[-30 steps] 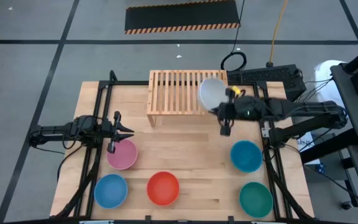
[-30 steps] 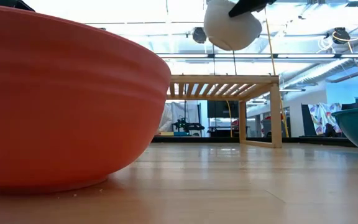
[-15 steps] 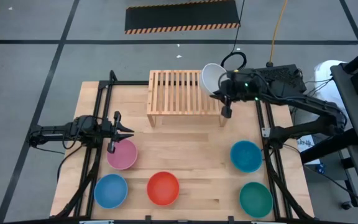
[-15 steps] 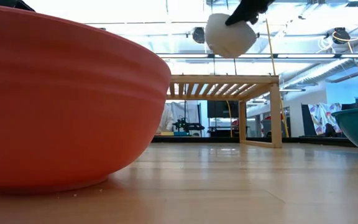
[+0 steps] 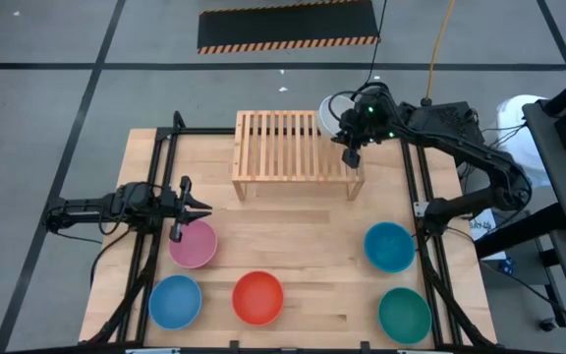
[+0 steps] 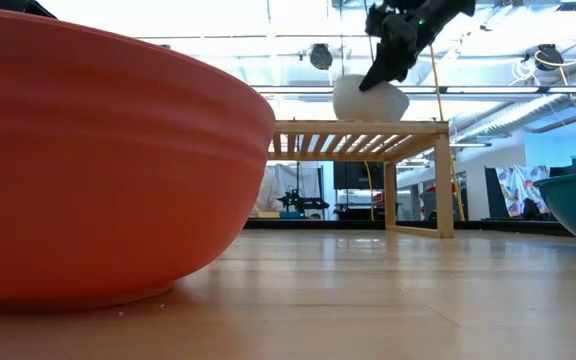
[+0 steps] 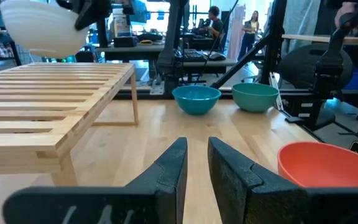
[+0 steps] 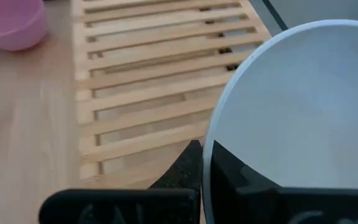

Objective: Place and stack bowls onto a shelf
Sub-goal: Put the white bowl on the shelf

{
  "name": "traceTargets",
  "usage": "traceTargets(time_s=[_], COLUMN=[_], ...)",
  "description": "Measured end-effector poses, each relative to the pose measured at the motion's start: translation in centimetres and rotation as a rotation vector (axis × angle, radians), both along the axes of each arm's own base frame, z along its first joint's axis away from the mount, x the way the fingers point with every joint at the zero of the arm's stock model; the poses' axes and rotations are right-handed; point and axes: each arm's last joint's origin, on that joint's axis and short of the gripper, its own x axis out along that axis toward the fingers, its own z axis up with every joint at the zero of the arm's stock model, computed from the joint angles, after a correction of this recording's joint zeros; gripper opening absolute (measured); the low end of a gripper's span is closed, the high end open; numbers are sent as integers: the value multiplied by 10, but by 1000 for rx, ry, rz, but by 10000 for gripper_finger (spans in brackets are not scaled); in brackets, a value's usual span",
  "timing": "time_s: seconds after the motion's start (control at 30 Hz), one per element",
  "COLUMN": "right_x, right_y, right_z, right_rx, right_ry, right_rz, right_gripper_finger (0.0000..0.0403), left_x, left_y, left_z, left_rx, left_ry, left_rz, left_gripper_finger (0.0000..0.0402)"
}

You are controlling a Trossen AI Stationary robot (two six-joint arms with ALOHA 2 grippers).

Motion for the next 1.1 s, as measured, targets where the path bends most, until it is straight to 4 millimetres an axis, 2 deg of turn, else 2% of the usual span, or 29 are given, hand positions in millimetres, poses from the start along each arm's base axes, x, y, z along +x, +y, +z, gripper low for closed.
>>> traceTargets(time_s=[0.17,0.33,0.53,1.1], right_x=[1,6,14,20], right_y=[-12,-20,-26,-31], right_z=[11,14,9,1], right_rx=[-13,14,66,11], right_ry=[39,113,219,284], right_rz=[-2,9,38,127], right_gripper_finger=[0,0,0,0], left_x=[0,0,0,0], left_y=[0,0,0,0], left_z=[0,0,0,0], left_rx=[-1,-3,-2,-1], left_ry=[1,1,1,1], left_rz=[0,0,0,0], left_gripper_finger=[72,72,72,72])
